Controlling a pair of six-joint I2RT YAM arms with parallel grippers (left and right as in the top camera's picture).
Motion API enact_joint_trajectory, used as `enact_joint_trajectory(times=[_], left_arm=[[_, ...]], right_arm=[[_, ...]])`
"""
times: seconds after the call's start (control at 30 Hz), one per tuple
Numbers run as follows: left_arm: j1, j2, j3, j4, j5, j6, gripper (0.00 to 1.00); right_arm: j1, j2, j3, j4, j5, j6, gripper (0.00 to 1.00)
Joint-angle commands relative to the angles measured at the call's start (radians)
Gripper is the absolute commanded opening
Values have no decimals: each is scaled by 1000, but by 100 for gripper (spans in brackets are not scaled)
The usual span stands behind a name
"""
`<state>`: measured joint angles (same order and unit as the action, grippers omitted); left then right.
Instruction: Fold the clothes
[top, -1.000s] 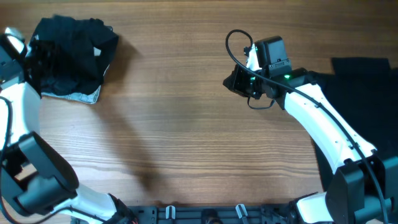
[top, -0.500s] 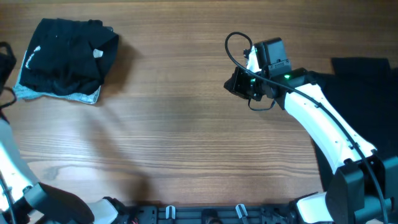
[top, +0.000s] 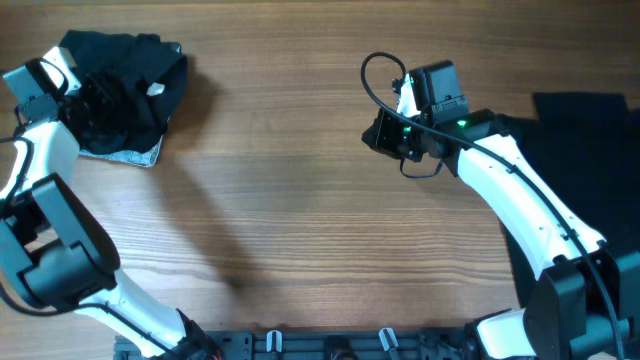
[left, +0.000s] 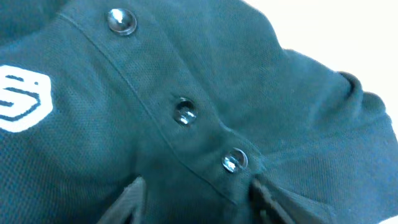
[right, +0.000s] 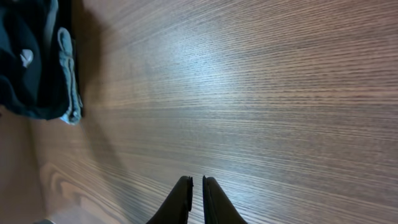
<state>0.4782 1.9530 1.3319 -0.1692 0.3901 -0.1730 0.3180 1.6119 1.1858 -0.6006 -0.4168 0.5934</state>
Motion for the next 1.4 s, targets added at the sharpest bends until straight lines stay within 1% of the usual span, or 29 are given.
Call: enact_joint_trajectory(times=[0.0,0.03,0.1,0.13,0.2,0.23,0.27,0.3,0.33,0.37,0.43,0.47,0.5,0.53,0.57,0.6,0.67,0.77,0.87,0.93,1.0,1.07,1.1,1.13,1.17,1.27,1.3,1.37], left_arm=[[3,-150,40,-112,32,93,61],[-4,-203,61,-167,59,124,62],[-55,-349,114,-343,69,222,63],[-81,-394,120,-389,67,243,67],[-180,-527,121,-529,-6,278,99],[-227,-576,121,-593,-53,277,100],[-279,-622,121,-650,-102,271,100],[-341,-672,121,-710,-164,270,100],[-395,-708,121,-748,-216,269,100],[-442,-733,121,-770,-249,270,100],[-491,-743,121,-798,-234,270,100],[-520,-740,119,-780,-183,270,100],[-539,-731,119,-698,-110,270,100],[-554,-721,119,-631,-70,270,100],[-570,-713,119,-583,-65,270,100],[-578,-707,119,-570,-65,270,100],[-581,-703,119,-596,-65,270,100],[-581,-702,119,-647,-65,270,100],[-581,-702,119,-670,-65,270,100],[-581,-702,119,-670,-65,270,100],[-581,-702,119,-670,-65,270,100],[-581,-702,119,-670,-65,270,100],[-581,-702,119,-670,-65,270,100],[-581,-702,119,-670,-65,270,100],[-581,-702,119,-670,-65,270,100],[-581,-702,119,-670,-65,270,100],[-581,-702,119,-670,-65,270,100],[-581,-702,119,-670,-65,270,100]], right_arm=[[2,-56,6,-19,65,-90,10],[3,-96,10,-31,118,-118,11],[21,-197,22,-58,234,-190,11],[31,-238,26,-64,270,-219,11],[64,-372,27,-66,373,-316,12],[76,-434,27,-66,408,-364,16],[80,-488,27,-66,426,-397,24],[79,-572,27,-66,428,-432,43],[79,-633,27,-66,428,-436,77],[79,-683,27,-64,429,-436,100],[79,-755,27,-65,428,-436,100],[79,-788,27,-66,429,-436,100],[79,-803,27,-65,429,-436,100],[79,-813,27,-64,428,-436,100],[79,-819,27,-64,428,-435,100],[79,-820,27,-63,421,-428,100],[79,-814,27,-63,391,-425,100],[79,-797,26,-71,342,-297,100],[79,-789,26,-193,398,-302,100],[79,-791,26,-197,444,-319,100],[79,-794,20,-161,513,-364,100],[66,-810,-3,-79,566,-423,100],[50,-830,-40,3,566,-473,100],[31,-852,-92,94,556,-486,100],[9,-876,-158,197,539,-490,100],[-46,-990,-472,556,497,-489,100],[-52,-1038,-557,623,495,-485,100],[-53,-1139,-675,649,495,-484,100]])
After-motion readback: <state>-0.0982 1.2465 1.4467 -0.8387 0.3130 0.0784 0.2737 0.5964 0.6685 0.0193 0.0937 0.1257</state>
